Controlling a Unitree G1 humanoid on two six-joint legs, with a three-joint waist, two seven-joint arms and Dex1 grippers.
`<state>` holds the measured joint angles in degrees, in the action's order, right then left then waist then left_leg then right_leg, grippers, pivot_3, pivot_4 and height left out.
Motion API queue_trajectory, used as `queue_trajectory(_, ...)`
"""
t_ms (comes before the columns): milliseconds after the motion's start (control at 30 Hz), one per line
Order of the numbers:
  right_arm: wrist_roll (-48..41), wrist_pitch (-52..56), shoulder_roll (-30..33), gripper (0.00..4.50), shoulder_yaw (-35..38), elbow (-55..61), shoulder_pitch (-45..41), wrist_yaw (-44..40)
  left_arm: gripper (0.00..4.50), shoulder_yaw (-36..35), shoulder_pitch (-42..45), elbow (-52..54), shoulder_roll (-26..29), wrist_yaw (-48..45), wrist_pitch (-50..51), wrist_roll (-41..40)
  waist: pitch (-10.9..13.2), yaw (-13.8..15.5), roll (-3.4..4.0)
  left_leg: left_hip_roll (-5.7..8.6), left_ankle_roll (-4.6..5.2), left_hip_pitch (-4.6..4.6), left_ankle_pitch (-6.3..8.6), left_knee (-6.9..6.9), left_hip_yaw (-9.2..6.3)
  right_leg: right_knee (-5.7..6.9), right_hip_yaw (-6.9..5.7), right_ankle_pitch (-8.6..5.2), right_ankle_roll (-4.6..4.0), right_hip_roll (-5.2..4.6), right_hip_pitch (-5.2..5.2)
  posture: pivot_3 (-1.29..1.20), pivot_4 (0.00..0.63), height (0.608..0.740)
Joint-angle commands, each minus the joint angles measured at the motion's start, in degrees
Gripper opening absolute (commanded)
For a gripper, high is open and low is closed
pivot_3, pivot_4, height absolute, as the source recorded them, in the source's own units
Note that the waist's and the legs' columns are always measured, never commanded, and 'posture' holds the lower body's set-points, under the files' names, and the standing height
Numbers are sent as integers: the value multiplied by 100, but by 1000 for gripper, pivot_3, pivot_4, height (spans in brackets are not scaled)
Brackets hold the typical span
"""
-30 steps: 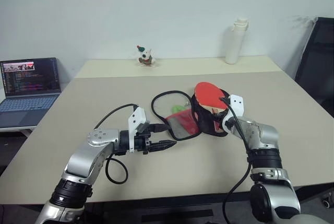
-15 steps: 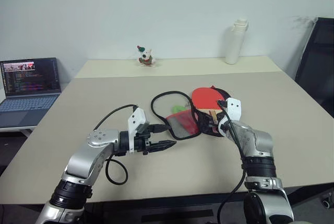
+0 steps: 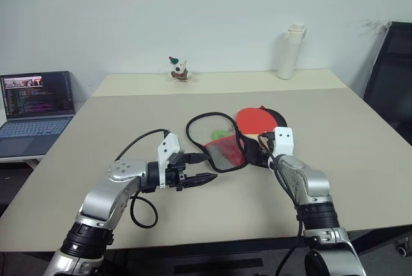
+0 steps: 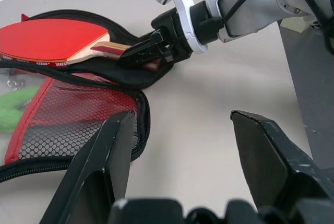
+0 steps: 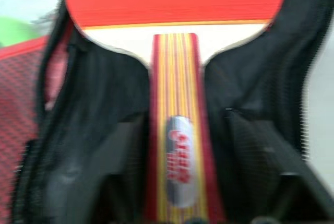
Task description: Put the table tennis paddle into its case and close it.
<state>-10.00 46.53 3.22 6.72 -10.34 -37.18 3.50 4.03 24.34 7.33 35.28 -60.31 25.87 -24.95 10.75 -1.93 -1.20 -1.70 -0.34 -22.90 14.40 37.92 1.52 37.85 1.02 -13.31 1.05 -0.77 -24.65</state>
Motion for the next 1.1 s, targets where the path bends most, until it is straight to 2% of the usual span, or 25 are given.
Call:
queue_trajectory(33, 64, -50, -85, 1360, 8, 332, 60, 136, 3189, -173, -4, 256, 39, 19, -42, -112, 0, 1, 0, -1, 0, 0, 0, 0, -1, 0, -1, 0, 0, 0, 0, 0, 150, 740)
queue_trajectory(400, 289, -94, -487, 1360, -18, 908, 320, 598, 3189, -133, -15, 180, 7, -4, -121, -73, 0, 2, 0, -1, 0, -1, 0, -1, -3, -1, -1, 0, 0, -1, 0, 0, 150, 740)
queue_trajectory(667, 504, -480, -514, 1360, 61, 737, 301, 881, 3189, -134, -16, 190, 10, 6, -112, -67, 0, 1, 0, 0, 0, -2, 0, -1, -3, -3, -1, -1, 0, -2, 0, 0, 150, 740)
queue_trajectory(967, 361, -297, -550, 1360, -98, 510, 293, 514, 3189, -144, -54, 211, 19, 21, -111, -68, 0, -3, 0, -1, 0, -1, 0, -1, -2, -2, -2, -1, 0, -2, 0, 0, 150, 740)
queue_trajectory(1033, 329, -237, -570, 2105, -104, 571, 327, 444, 3189, -153, -71, 212, 25, 23, -116, -67, 0, -7, 0, -1, 0, 0, 0, -2, -2, -2, -1, -1, 0, -1, 0, 0, 150, 740)
queue_trajectory(1100, 323, -170, -559, 2653, -163, 663, 353, 319, 3189, -166, -87, 212, 36, 24, -118, -69, 0, -8, -1, -1, 0, 0, 0, -2, -2, -2, -1, -1, 0, 0, -1, 0, 150, 740)
